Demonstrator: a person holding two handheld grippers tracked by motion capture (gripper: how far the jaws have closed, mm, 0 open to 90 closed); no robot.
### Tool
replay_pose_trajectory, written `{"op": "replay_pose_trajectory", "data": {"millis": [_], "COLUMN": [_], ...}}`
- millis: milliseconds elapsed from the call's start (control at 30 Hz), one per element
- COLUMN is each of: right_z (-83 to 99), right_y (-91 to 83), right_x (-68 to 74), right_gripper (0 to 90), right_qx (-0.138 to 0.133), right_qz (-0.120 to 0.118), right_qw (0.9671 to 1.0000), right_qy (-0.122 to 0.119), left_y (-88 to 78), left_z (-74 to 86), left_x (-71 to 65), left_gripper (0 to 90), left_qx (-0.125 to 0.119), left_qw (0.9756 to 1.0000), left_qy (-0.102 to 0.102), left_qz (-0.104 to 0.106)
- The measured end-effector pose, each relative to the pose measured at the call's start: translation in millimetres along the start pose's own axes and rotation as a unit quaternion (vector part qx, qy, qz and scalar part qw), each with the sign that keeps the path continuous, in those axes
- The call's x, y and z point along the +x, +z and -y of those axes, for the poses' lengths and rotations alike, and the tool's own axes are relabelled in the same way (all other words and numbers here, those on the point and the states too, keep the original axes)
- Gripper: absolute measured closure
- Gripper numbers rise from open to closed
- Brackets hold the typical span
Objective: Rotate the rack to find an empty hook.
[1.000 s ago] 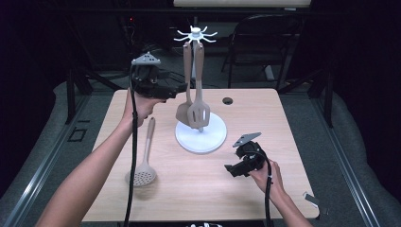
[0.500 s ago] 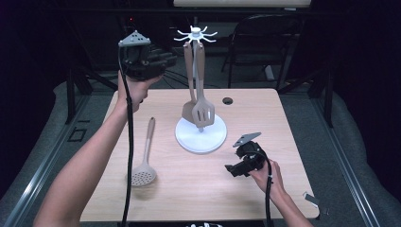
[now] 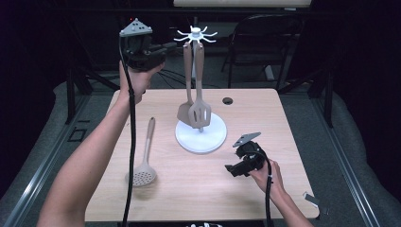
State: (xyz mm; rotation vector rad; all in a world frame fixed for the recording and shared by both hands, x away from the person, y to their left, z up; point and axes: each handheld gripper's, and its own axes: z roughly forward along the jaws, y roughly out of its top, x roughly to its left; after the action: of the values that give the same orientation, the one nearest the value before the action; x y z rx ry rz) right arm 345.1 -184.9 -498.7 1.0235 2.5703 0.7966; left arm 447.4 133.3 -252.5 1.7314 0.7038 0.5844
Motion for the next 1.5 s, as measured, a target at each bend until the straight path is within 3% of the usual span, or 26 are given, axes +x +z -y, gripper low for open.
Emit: {"op": "replay_pose_trajectory", "data": {"millis": [933,1167,1367,1500], "right_z": [0.3,0.4,-0.5,-1.2], "right_y": [3.2,2.7,1.7,2.1], "right_x": [1.2,1.5,1.7,2.7], "right_gripper": [13.0,13.1,13.2,13.2], "right_qx": [0.002,0.002,0.005,0.006], "right_qz": [-0.002,-0.001,0.001,0.001], "right_qw": [1.0000,1.0000,1.0000,1.0000], "right_qy": [-0.003,-0.003,-0.006,-0.006], "left_y": [24.1,11.6,-4.0,-9.6], "left_z": [-14.4,-10.1,-5.9,-9.0], "left_x": [8.3,3.7,-5.4,-10.9], "left_gripper": [89.2,89.0,89.0,89.0], "left_qx": [0.015,-0.003,-0.019,-0.024], "left_qw": [0.9991,0.9994,0.9994,0.9996], "left_qy": [0.003,-0.002,0.008,0.014], "left_qz": [-0.040,-0.035,-0.028,-0.009]}}
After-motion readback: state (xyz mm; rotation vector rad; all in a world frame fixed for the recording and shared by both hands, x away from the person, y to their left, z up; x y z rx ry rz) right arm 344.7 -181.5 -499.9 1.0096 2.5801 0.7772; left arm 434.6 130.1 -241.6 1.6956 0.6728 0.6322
